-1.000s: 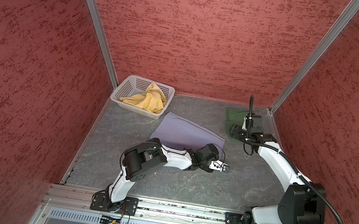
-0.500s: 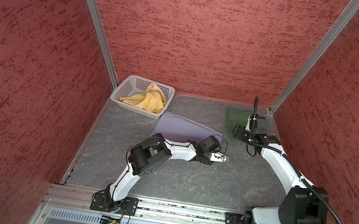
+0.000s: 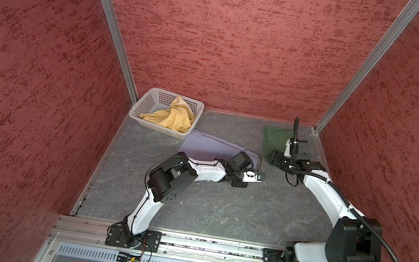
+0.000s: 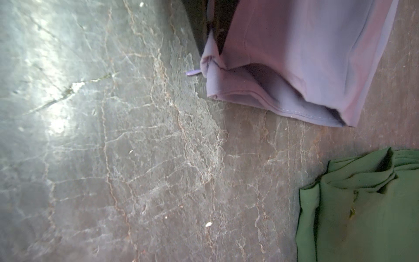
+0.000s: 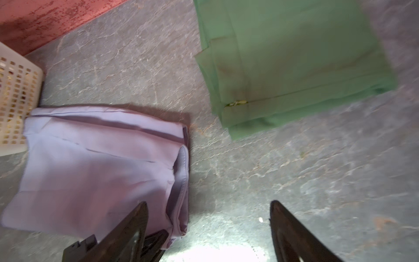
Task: Fold and stack skirts
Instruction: Fold the skirt at the center of the table.
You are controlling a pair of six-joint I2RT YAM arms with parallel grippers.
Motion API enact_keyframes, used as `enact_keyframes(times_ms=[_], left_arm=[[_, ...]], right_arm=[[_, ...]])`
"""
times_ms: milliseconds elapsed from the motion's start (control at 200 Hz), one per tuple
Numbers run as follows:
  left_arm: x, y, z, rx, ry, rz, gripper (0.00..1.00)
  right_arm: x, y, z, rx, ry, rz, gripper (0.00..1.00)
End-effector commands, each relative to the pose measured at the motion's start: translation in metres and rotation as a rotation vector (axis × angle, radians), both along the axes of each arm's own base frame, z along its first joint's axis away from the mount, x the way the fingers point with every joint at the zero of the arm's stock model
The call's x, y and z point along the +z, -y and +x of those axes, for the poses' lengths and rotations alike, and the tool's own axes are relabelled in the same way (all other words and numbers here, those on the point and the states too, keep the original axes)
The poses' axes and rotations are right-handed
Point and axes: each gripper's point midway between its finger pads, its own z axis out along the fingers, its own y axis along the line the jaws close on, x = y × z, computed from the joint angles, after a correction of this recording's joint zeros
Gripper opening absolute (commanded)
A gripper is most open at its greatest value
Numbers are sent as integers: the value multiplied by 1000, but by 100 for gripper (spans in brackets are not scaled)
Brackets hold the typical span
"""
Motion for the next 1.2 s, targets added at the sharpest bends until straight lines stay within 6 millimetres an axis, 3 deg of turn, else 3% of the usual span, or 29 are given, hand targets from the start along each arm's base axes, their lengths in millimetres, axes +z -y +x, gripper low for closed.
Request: enact_keyframes(times_ms=[0, 361, 777, 1067, 1197], left_arm=[[38, 6, -2, -9, -1, -118, 0], [68, 10, -11, -39, 37, -156, 0], [71, 21, -25, -72, 61, -148, 0], [78, 23, -24, -71, 73, -158, 0], [79, 24, -25, -71, 70, -161, 0]], right_arm=[[-4, -14, 0, 5, -16, 119, 84], [-45, -41, -1, 3, -85, 319, 86], [-77, -63, -3, 2, -167, 485, 84], [-92, -68, -10, -13, -200, 538, 69], [-92, -67, -10, -18, -192, 536, 55]])
